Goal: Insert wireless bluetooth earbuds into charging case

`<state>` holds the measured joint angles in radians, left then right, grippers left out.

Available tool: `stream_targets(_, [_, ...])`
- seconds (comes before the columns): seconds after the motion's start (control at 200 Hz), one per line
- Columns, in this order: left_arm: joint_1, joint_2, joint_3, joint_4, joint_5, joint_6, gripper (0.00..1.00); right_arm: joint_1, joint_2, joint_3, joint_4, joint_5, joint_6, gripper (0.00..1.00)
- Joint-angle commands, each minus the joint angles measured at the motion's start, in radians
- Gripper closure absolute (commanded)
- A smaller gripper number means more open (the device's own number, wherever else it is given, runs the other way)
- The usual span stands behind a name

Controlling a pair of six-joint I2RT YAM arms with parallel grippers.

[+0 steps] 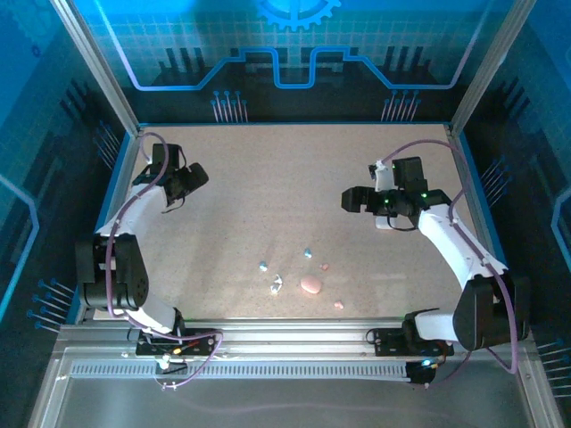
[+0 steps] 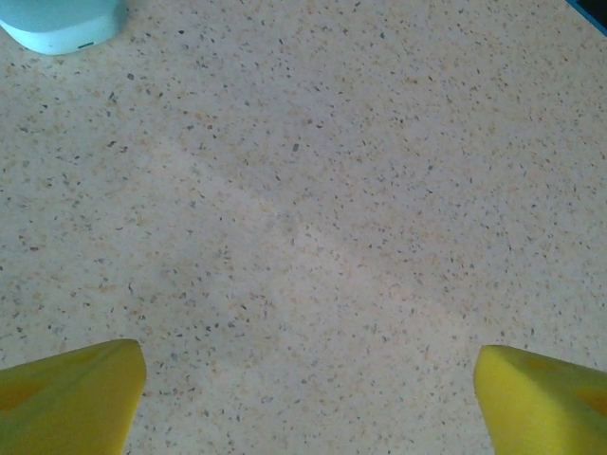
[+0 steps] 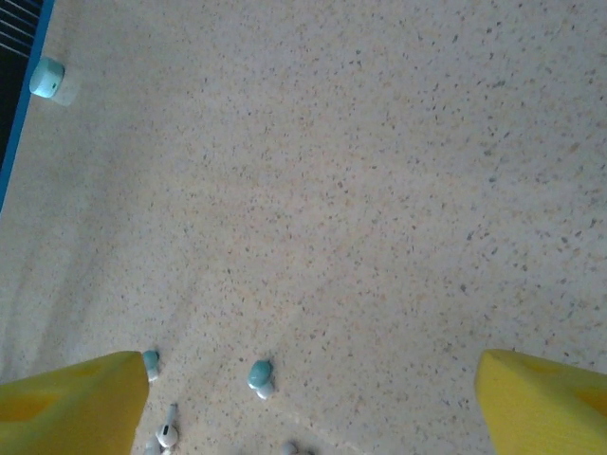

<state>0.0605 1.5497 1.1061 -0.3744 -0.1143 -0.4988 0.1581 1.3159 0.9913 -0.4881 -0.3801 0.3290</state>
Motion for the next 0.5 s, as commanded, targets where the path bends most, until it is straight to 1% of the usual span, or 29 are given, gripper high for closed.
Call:
stream_targets(0.0, [-0.038,-0.089,-0.038,-0.031,0.055,-0.007,0.10,0.026,-0.050,-0.032,-0.061,-0.056,-0.002,0.15])
stream_targets(0.105, [-0.098,-0.156,-0.106,-0.009,0.059,-0.029,0.09,0.103,-0.061,-0.070,-0.040,-0.089,0.024,0.24])
stream_targets(0.19, [-0.143,-0.199,-0.172,0.044,0.081,-0.078,0.09,0.219,-0.051,-0.086,-0.041,-0.062,0.030,0.29])
stream_targets(0.225, [-0.162,-0.214,-0.198,0.071,0.089,-0.089,0.09,0.274,-0.046,-0.089,-0.051,-0.029,0.033,0.30])
stream_targets(0.29, [-0.193,-0.239,-0.226,0.093,0.080,-0.102,0.09,0.386,-0.043,-0.104,-0.060,0.039,0.024,0.30])
stream_targets(0.31, [-0.202,-0.246,-0.234,0.098,0.078,-0.108,0.09,0.428,-0.044,-0.106,-0.065,0.078,0.020,0.30])
stream_targets(0.4, [-0.226,-0.275,-0.269,0.141,0.090,-0.108,0.09,0.554,-0.056,-0.150,-0.074,0.225,0.012,0.30])
stream_targets(0.495, [-0.250,-0.308,-0.304,0.179,0.100,-0.117,0.08,0.670,-0.103,-0.206,-0.048,0.346,-0.007,0.29])
